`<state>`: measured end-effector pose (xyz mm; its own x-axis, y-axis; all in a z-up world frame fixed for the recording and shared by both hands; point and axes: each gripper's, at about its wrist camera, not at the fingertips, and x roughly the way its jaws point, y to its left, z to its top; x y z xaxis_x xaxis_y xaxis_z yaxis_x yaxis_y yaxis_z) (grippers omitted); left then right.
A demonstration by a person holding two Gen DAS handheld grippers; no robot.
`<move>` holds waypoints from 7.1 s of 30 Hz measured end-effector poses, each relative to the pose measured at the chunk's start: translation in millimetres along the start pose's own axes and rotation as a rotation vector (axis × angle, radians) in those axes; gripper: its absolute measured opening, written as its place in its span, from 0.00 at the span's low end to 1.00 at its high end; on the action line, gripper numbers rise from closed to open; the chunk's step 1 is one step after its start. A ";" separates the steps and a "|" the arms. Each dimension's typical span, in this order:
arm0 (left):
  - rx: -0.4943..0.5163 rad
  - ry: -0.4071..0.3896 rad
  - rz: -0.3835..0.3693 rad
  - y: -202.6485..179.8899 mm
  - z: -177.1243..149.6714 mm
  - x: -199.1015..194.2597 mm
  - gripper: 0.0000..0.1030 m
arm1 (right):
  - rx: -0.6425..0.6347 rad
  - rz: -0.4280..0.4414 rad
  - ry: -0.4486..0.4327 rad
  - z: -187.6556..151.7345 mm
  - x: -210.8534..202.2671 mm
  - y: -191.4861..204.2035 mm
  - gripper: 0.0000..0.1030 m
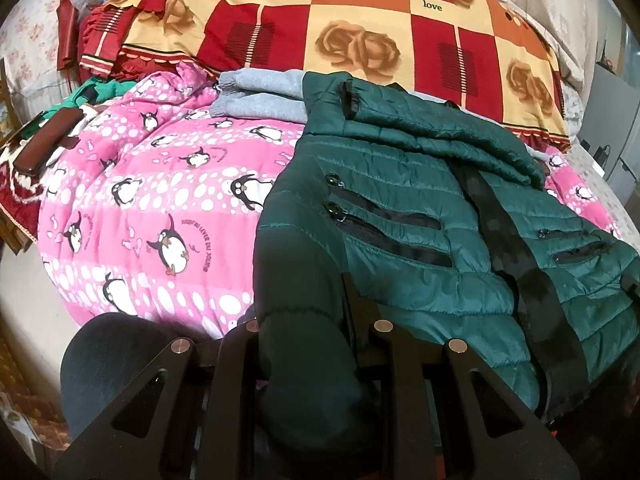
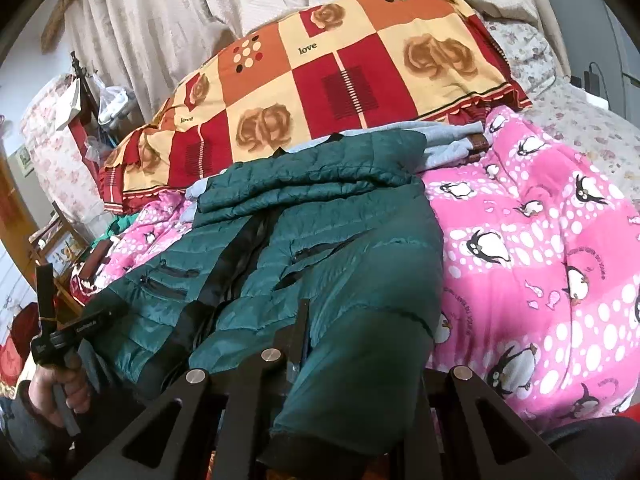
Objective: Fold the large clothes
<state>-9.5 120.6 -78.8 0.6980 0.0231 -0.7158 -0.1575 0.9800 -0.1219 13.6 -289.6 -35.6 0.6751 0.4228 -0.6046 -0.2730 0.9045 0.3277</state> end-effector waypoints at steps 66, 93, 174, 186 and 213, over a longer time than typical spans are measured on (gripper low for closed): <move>-0.190 -0.207 -0.127 41.5 28.0 -89.7 0.17 | -0.055 0.063 -0.187 21.2 -74.0 13.9 0.13; -0.221 -0.327 -0.169 25.8 134.7 -25.1 0.17 | 0.002 0.010 -0.296 106.1 -4.8 7.7 0.13; -0.175 0.075 0.188 -0.9 268.0 319.0 0.27 | -0.072 -0.307 0.103 236.5 348.2 -63.0 0.13; -0.196 0.111 0.171 1.7 267.3 327.1 0.34 | -0.066 -0.307 0.119 231.4 355.5 -64.9 0.15; -0.253 0.003 -0.041 30.1 282.6 174.9 0.78 | -0.024 -0.191 0.026 252.7 193.5 -34.7 0.80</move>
<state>305.3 210.1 -13.3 0.7055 -0.0169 -0.7085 -0.2987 0.8995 -0.3188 326.9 -253.3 19.5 0.6980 0.2441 -0.6732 -0.1576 0.9694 0.1880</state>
